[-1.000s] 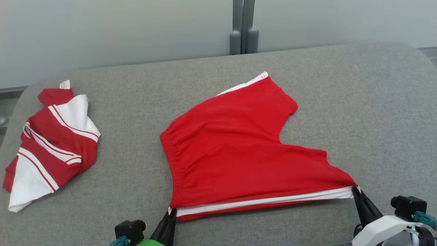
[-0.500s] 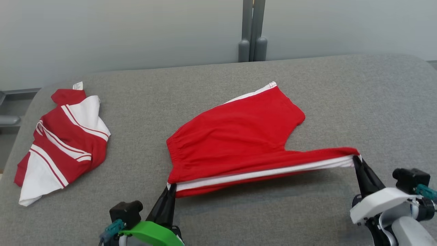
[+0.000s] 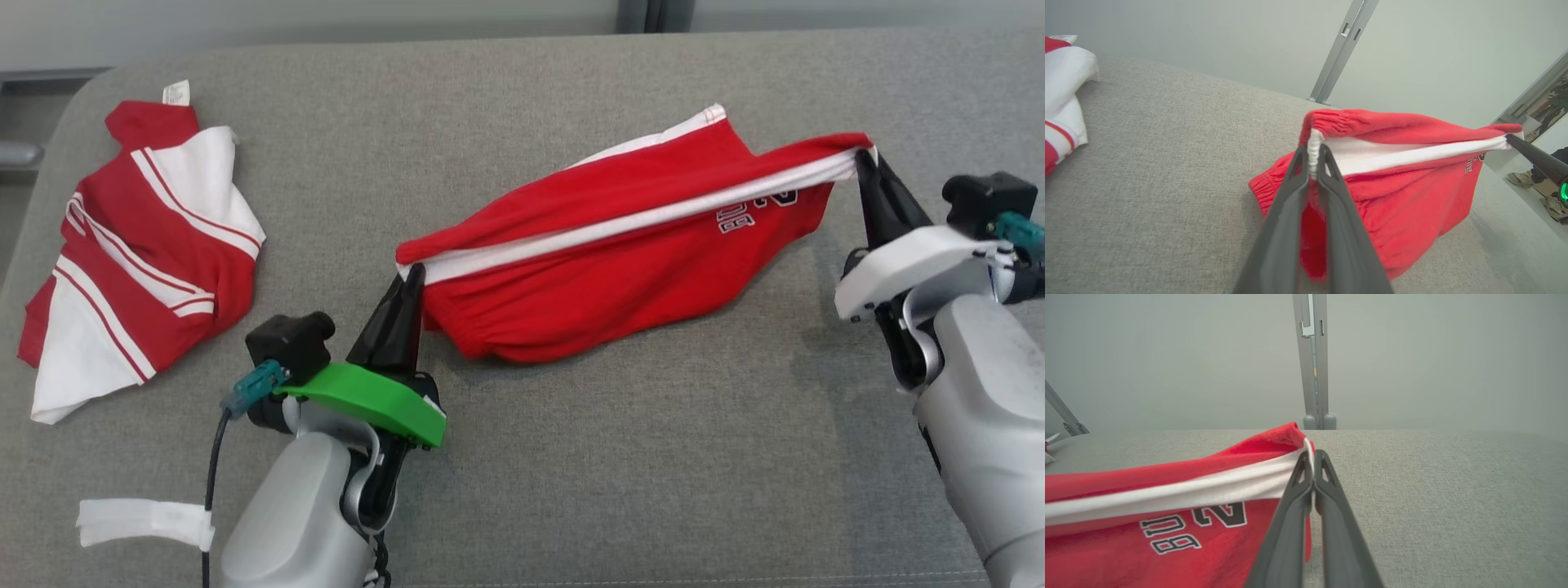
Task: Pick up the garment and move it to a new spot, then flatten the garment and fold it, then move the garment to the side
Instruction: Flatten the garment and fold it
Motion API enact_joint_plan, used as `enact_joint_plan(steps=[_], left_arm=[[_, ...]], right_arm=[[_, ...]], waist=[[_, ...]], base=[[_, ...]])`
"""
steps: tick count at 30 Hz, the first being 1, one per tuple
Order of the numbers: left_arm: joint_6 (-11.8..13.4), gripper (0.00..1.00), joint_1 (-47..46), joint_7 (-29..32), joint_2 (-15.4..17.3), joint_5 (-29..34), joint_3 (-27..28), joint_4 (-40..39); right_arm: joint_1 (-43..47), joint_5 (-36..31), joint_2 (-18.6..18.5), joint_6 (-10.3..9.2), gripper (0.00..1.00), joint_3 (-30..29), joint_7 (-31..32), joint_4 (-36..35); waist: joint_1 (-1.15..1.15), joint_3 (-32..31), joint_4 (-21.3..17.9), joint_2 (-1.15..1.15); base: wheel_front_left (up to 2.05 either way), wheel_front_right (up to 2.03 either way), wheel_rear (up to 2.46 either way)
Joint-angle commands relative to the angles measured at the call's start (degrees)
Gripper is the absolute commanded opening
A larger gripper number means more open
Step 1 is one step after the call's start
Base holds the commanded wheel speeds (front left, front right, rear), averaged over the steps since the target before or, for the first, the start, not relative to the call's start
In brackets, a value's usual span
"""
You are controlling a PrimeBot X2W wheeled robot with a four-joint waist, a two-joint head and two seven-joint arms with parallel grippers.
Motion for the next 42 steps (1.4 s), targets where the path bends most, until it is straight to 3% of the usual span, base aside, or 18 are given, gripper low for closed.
enact_joint_plan(steps=[1, 18, 19, 20, 21, 22, 23, 34, 42], left_arm=[[0.27, 0.00, -2.61, -0.21, 0.61, -1.12, -0.01, 0.56], [1.26, 0.00, -13.40, -0.21, 0.54, -6.49, -5.68, 0.70], [1.43, 0.07, -13.65, -0.20, 0.53, -6.71, -6.05, 0.57], [1.65, 0.19, -13.85, -0.18, 0.51, -6.89, -6.31, 0.46], [1.75, 0.46, -13.94, -0.14, 0.52, -7.06, -6.38, 0.34], [1.97, 0.88, -14.07, -0.14, 0.52, -6.98, -6.42, 0.15], [2.14, 1.00, -14.19, -0.13, 0.47, -6.76, -6.49, -0.03], [3.56, 1.00, -10.19, -0.13, 0.46, -1.80, -3.01, -2.88], [3.09, 1.00, -6.94, -0.13, 0.46, -0.39, -2.22, -3.74]], right_arm=[[-3.58, -1.04, -0.74, -0.22, 0.00, -0.11, -0.17, 2.19], [-22.11, -4.61, -1.00, -0.18, 0.00, 2.02, -0.17, 14.94], [-22.62, -4.61, -0.81, -0.18, 0.11, 2.26, -0.17, 15.46], [-23.06, -4.29, -0.56, -0.18, 0.35, 2.39, -0.17, 15.83], [-23.42, -4.21, -0.59, -0.17, 0.71, 2.39, -0.17, 16.01], [-23.77, -4.20, -0.69, -0.17, 1.00, 2.20, -0.17, 16.06], [-23.87, -4.06, -0.60, -0.17, 1.00, 2.09, -0.17, 16.15], [-14.90, 0.79, -1.33, -0.16, 1.00, 2.12, -0.16, 8.12], [-9.63, 3.07, -2.05, -0.16, 1.00, 3.23, -0.12, 9.63]], waist=[[0.00, 7.05, 2.75, 0.00], [0.00, 17.25, 5.95, 0.00], [0.00, 17.56, 6.07, 0.00], [0.00, 17.80, 6.15, 0.00], [0.00, 17.96, 6.20, 0.00], [0.00, 18.13, 6.24, 0.00], [0.00, 18.26, 6.28, 0.00], [0.00, 16.40, 5.65, 0.00], [0.00, 14.99, 6.25, 0.00]], base=[[0.00, 0.00, 0.00], [0.00, 0.00, 0.00], [0.00, 0.00, 0.00], [0.00, 0.00, 0.00], [0.00, 0.00, 0.00], [0.00, 0.00, 0.00], [0.00, 0.00, 0.00], [0.00, 0.00, 0.00], [0.00, 0.00, 0.00]])
